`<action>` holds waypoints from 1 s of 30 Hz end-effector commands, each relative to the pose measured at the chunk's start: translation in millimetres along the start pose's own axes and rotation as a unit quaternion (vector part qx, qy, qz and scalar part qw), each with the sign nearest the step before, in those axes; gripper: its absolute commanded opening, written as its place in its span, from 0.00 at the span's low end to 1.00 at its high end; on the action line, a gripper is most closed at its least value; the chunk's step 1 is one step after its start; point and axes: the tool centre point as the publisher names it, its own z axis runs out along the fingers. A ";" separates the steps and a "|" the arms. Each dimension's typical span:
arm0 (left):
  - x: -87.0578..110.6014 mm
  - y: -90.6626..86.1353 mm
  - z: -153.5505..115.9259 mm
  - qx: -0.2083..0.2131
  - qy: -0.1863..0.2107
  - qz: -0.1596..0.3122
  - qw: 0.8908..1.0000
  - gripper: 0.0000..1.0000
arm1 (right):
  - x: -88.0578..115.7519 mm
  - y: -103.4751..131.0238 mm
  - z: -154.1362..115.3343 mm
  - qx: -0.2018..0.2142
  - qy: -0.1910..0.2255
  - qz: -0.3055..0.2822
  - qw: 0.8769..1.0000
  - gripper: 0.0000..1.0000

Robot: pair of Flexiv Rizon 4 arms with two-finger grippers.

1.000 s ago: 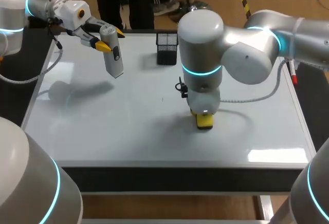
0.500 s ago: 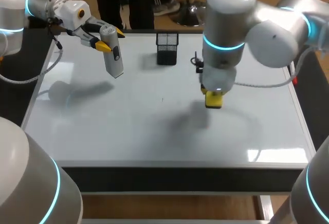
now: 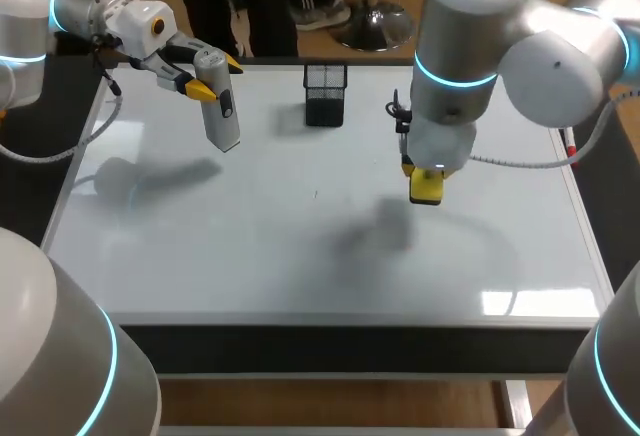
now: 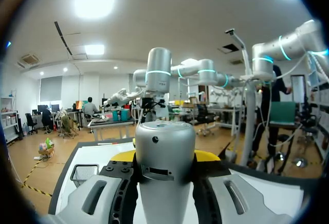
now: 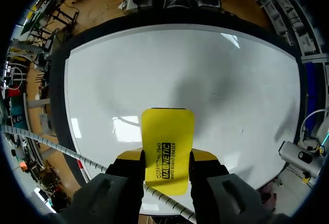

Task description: Pick up the inspection probe, press it on each red-marked spot on the whiteboard one by one, put down the probe, pick up the eraser, and wipe off all the red marks.

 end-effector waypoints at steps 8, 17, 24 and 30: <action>0.2 -1.7 0.8 -0.001 -0.001 0.000 1.000 0.00 | -2.0 -8.7 2.3 -0.009 -0.020 0.010 1.000 0.00; 0.2 -1.7 0.8 -0.001 -0.001 0.000 1.000 0.00 | -17.2 -62.9 18.0 -0.002 -0.006 -0.006 1.000 0.00; 0.2 -1.7 0.8 -0.001 -0.001 0.000 1.000 0.00 | -29.3 -112.5 30.3 0.000 0.009 -0.021 1.000 0.00; 0.2 -1.7 0.8 -0.001 -0.001 0.000 1.000 0.00 | -36.4 -145.5 46.2 -0.007 0.023 -0.027 0.999 0.00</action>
